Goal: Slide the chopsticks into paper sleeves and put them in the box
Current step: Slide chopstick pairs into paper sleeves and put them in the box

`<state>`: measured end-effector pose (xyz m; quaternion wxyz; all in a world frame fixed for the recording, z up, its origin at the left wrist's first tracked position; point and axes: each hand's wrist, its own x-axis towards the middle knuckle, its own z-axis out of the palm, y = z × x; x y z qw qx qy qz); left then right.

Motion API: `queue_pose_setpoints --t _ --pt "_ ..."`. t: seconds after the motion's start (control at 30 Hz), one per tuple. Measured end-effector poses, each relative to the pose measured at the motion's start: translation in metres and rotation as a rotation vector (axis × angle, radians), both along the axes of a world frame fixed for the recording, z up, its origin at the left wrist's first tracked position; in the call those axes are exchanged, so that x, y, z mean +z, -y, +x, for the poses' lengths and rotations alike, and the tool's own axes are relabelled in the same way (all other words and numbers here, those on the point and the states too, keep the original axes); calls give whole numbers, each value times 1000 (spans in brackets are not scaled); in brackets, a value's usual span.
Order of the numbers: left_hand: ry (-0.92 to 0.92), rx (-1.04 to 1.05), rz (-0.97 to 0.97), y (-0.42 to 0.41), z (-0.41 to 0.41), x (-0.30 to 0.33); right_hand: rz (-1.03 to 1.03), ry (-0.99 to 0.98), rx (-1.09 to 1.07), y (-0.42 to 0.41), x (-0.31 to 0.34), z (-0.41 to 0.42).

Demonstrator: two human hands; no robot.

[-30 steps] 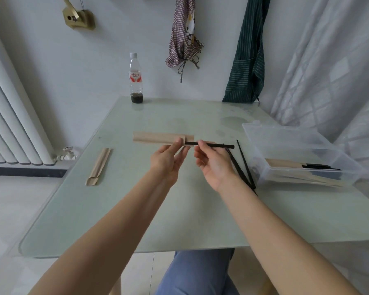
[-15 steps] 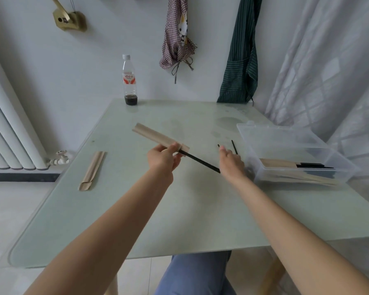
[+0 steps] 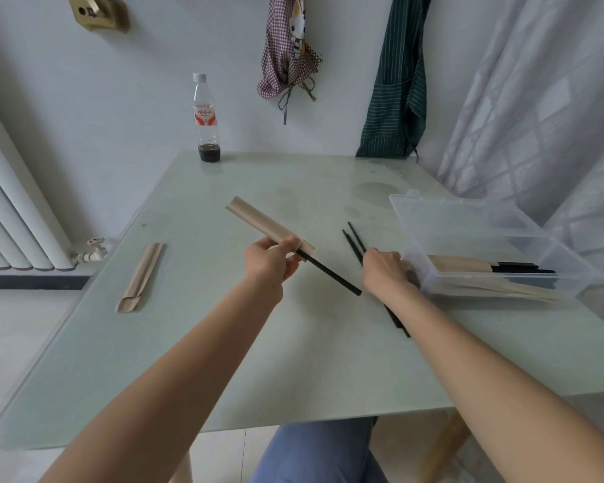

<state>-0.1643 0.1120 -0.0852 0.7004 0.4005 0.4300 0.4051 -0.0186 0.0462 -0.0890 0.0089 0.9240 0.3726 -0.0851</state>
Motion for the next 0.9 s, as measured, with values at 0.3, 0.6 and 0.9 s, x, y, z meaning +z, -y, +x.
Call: queue_pose_setpoints --t 0.3,0.6,0.9 --pt "5 -12 -21 1 -7 -4 181 -189 69 4 1 4" --pt "125 97 -95 -8 -25 -3 506 -300 170 14 15 -8" --pt "280 216 -147 -15 -41 4 620 -377 343 32 31 -28"
